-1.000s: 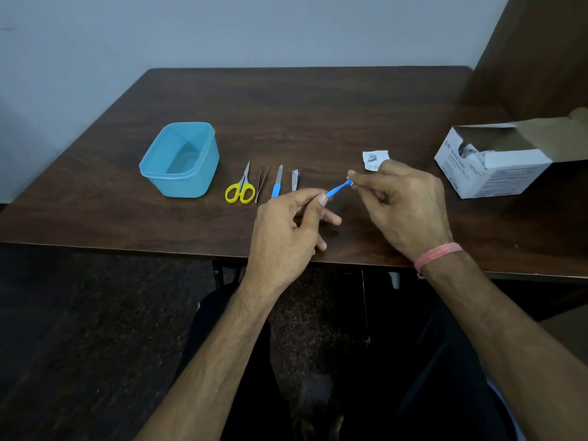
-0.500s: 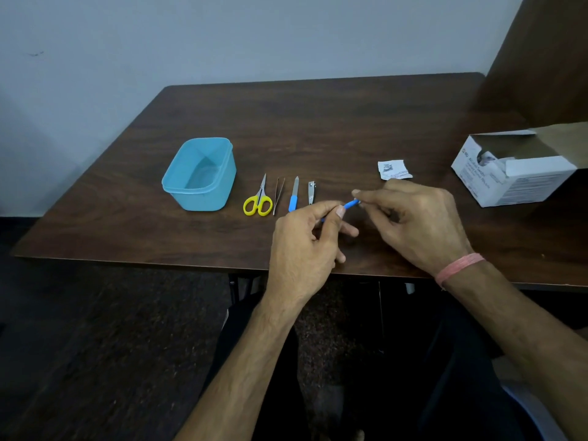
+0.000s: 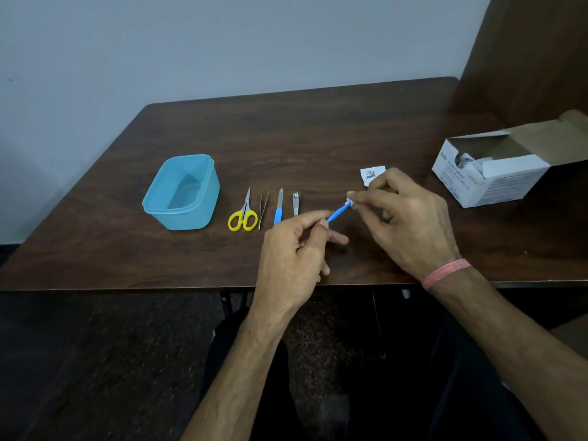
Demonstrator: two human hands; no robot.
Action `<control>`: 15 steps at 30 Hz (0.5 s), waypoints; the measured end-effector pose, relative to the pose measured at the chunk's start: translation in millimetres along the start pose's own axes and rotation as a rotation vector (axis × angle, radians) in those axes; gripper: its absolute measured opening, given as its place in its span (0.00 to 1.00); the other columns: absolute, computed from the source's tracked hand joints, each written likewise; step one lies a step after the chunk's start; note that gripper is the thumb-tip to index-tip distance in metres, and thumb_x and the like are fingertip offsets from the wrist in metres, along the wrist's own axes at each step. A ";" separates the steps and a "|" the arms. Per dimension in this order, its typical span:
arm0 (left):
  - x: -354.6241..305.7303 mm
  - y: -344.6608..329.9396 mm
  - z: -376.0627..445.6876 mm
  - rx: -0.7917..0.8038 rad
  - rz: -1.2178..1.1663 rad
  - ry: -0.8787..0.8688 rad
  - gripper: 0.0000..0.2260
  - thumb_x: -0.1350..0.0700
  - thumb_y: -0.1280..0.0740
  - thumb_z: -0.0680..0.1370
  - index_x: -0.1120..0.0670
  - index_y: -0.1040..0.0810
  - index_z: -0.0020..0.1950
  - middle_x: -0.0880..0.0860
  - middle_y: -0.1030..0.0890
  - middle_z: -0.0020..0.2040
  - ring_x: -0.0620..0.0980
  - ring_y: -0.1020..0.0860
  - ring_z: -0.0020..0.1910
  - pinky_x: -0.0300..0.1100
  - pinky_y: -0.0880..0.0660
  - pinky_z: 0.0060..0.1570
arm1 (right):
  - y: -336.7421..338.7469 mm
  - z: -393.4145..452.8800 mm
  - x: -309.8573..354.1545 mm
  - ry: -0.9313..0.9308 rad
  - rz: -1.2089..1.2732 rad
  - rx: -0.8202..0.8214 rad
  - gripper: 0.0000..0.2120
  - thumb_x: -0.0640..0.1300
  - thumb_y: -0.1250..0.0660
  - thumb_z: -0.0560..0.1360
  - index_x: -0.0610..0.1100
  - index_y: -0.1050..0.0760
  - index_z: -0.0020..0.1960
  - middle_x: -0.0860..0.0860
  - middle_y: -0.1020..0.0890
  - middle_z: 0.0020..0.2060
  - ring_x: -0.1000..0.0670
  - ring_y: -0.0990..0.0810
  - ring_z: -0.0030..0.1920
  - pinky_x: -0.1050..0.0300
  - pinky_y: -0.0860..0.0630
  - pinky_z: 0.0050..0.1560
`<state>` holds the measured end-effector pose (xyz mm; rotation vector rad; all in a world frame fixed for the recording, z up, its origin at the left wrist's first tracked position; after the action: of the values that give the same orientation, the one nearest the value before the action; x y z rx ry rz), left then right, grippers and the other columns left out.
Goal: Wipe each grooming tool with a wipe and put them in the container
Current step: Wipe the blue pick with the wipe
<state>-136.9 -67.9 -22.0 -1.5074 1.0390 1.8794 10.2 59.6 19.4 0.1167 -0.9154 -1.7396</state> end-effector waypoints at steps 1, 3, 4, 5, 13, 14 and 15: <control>0.6 -0.3 -0.1 0.002 0.000 0.010 0.11 0.57 0.36 0.90 0.47 0.14 0.63 0.45 0.09 0.46 0.45 0.22 0.26 0.36 0.26 0.26 | 1.0 -0.7 -1.3 -0.004 -0.002 -0.015 0.05 0.47 0.24 0.83 0.50 0.10 0.57 0.54 0.18 0.47 0.56 0.26 0.37 0.48 0.21 0.35; 2.0 1.5 0.4 0.004 0.011 0.018 0.11 0.57 0.37 0.90 0.49 0.14 0.63 0.46 0.09 0.45 0.45 0.22 0.26 0.36 0.26 0.26 | 1.0 -1.3 -1.0 0.007 -0.001 -0.025 0.05 0.46 0.24 0.83 0.49 0.10 0.57 0.54 0.16 0.46 0.54 0.21 0.38 0.48 0.19 0.36; 2.7 1.9 1.1 0.008 0.014 0.019 0.12 0.57 0.37 0.91 0.51 0.14 0.63 0.46 0.09 0.45 0.45 0.22 0.26 0.36 0.26 0.26 | 0.9 -1.4 -0.3 0.017 -0.004 -0.023 0.06 0.45 0.24 0.83 0.49 0.10 0.57 0.54 0.16 0.46 0.53 0.19 0.39 0.48 0.19 0.36; 3.5 1.7 1.7 0.013 0.014 0.018 0.12 0.57 0.38 0.91 0.52 0.14 0.63 0.47 0.09 0.44 0.44 0.22 0.26 0.35 0.26 0.26 | 0.7 -1.4 0.6 0.025 -0.005 -0.020 0.06 0.45 0.25 0.83 0.48 0.10 0.57 0.54 0.16 0.46 0.52 0.18 0.39 0.48 0.19 0.36; 4.9 1.7 0.4 0.044 0.020 -0.012 0.13 0.55 0.39 0.92 0.52 0.15 0.68 0.45 0.09 0.47 0.45 0.21 0.27 0.36 0.24 0.28 | -1.0 -1.7 5.3 0.067 0.023 -0.025 0.04 0.47 0.24 0.84 0.49 0.10 0.54 0.55 0.16 0.44 0.55 0.27 0.35 0.49 0.21 0.33; 4.4 2.1 0.3 0.040 0.021 -0.016 0.13 0.54 0.39 0.92 0.52 0.15 0.67 0.45 0.09 0.47 0.45 0.21 0.27 0.36 0.24 0.28 | 0.4 -0.5 2.4 0.040 0.024 -0.044 0.05 0.47 0.24 0.84 0.49 0.09 0.53 0.55 0.17 0.43 0.56 0.28 0.35 0.49 0.22 0.33; 4.0 2.4 0.5 0.032 0.023 -0.018 0.13 0.54 0.39 0.92 0.51 0.15 0.67 0.44 0.09 0.48 0.45 0.21 0.27 0.36 0.24 0.28 | 1.7 0.7 -0.4 0.016 0.020 -0.061 0.05 0.47 0.25 0.84 0.49 0.09 0.53 0.54 0.17 0.43 0.56 0.29 0.34 0.49 0.22 0.33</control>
<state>-140.0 -69.1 -25.2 -1.4633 1.0778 1.8798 11.4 60.1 20.8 0.0807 -0.8483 -1.7438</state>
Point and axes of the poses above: each hand's wrist, its own z-axis towards the middle knuckle, its own y-axis out of the back of the hand, x = y × z, the point moved 8 cm from there along z, towards the middle knuckle
